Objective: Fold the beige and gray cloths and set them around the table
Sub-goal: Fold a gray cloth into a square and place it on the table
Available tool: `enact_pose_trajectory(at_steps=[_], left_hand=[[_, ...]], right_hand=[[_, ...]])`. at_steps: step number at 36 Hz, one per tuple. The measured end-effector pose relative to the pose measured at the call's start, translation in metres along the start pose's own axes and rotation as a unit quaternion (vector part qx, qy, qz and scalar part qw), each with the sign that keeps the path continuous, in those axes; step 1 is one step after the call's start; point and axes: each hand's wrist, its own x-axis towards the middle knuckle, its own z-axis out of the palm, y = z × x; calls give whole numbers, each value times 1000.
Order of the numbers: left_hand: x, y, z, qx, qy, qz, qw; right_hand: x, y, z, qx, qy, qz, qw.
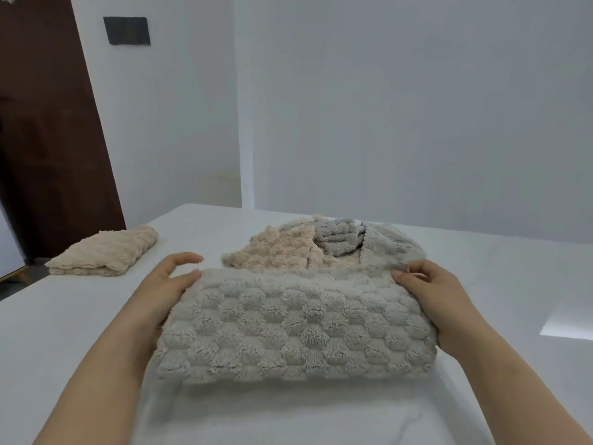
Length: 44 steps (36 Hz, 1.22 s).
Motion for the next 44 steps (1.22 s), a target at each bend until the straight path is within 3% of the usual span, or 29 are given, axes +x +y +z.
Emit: enact_pose_trajectory(at_steps=[4, 7, 11, 16, 19, 23, 27, 29, 32, 36, 41, 44], left_hand=[[7, -20, 5, 115, -16, -73, 991], [15, -36, 6, 244, 7, -47, 969], [15, -39, 10, 323, -6, -3, 946], [10, -39, 15, 419, -54, 26, 906], [10, -42, 16, 445, -64, 49, 892], [5, -43, 17, 491, -65, 66, 866], [-12, -39, 35, 636, 12, 158, 755], [-20, -38, 52, 612, 13, 207, 763], [-30, -44, 75, 584, -84, 223, 776], [-35, -58, 86, 634, -201, 155, 731], [-38, -59, 98, 654, -199, 132, 718], [-41, -59, 113, 658, -180, 126, 720]], right_hand=[[4, 21, -3, -62, 1, 66, 996], [4, 31, -1, -103, -7, 93, 990], [2, 34, -1, -143, -34, 71, 987], [1, 29, 1, -332, -70, 43, 940], [-2, 29, 3, -388, -116, 25, 914], [-5, 28, 6, -360, -69, -49, 929], [-6, 27, 10, -336, -40, -75, 938], [-7, 29, 11, -367, -57, -57, 927], [-8, 31, 10, -426, -81, -16, 901], [-9, 31, 8, -433, -98, 25, 896], [-5, 32, 1, -325, -18, -13, 945], [-4, 37, -2, -302, 38, -44, 952]])
